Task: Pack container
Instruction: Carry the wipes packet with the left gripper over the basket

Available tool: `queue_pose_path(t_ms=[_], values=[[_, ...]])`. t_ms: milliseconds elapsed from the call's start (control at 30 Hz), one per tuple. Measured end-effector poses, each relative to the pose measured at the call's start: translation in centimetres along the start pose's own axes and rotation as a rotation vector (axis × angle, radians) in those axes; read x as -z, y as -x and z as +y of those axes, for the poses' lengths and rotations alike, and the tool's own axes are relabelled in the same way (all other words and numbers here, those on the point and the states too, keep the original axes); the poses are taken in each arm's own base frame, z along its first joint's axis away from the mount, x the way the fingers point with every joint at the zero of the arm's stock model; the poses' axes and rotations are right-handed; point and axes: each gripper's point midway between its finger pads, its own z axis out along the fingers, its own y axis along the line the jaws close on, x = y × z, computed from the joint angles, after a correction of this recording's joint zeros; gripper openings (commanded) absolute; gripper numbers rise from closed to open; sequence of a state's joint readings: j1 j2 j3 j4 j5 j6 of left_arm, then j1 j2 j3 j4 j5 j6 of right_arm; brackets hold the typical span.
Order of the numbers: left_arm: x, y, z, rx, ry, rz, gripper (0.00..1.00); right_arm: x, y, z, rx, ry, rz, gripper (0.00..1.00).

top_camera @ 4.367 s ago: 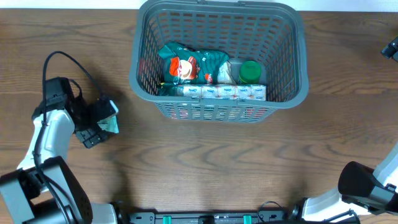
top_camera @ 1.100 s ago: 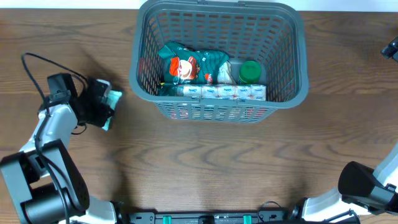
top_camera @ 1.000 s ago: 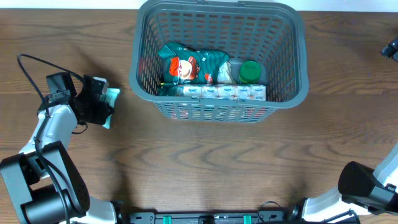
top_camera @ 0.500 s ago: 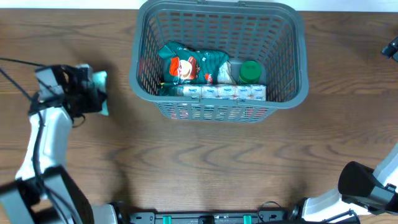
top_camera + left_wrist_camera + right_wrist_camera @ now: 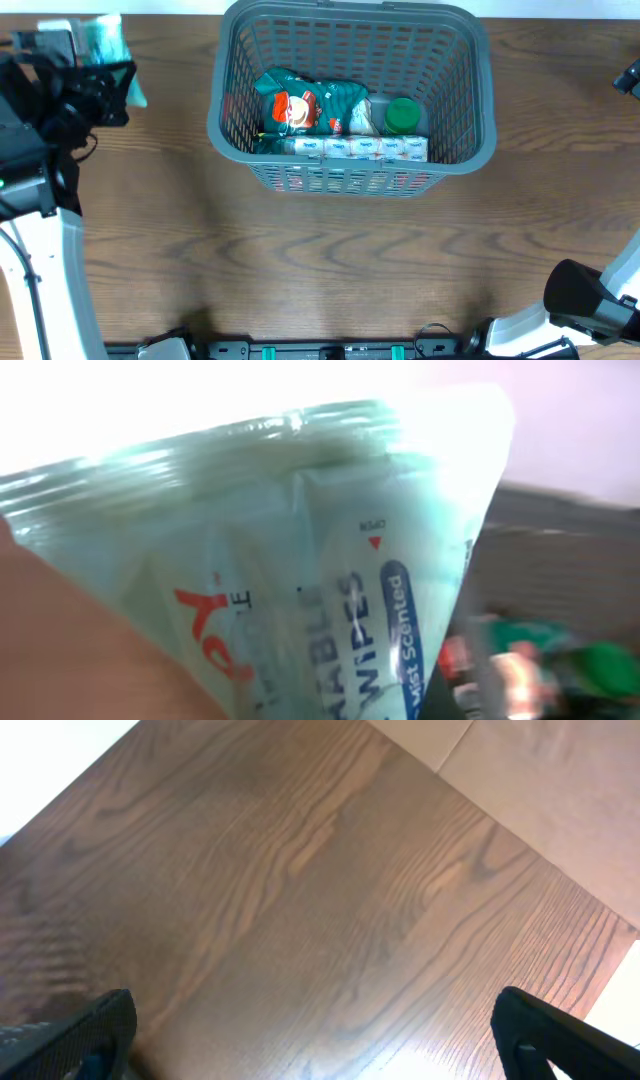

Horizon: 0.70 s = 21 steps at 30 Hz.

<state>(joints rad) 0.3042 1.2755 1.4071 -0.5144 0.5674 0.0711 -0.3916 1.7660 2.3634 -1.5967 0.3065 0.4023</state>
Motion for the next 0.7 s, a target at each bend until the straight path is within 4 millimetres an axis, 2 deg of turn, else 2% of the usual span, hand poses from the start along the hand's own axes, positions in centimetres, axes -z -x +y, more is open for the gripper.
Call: queue_pose_path(t_ms=[133, 433, 567, 700], values=[[0.1, 2.2, -5.0, -0.058, -0.161, -0.054, 0.06, 0.0, 0.0, 0.0, 0.000, 0.000, 0.000, 0.99], [-0.5, 3.9, -15.9, -0.216, -0.455, -0.156, 0.06, 0.0, 0.0, 0.0, 0.000, 0.000, 0.000, 0.99], [-1.4, 3.1, -19.9, -0.251, -0.559, -0.151, 0.06, 0.0, 0.0, 0.0, 0.000, 0.000, 0.000, 0.99], [-3.8, 0.7, -23.3, -0.260, -0.646, -0.084, 0.06, 0.0, 0.0, 0.0, 0.000, 0.000, 0.000, 0.99]])
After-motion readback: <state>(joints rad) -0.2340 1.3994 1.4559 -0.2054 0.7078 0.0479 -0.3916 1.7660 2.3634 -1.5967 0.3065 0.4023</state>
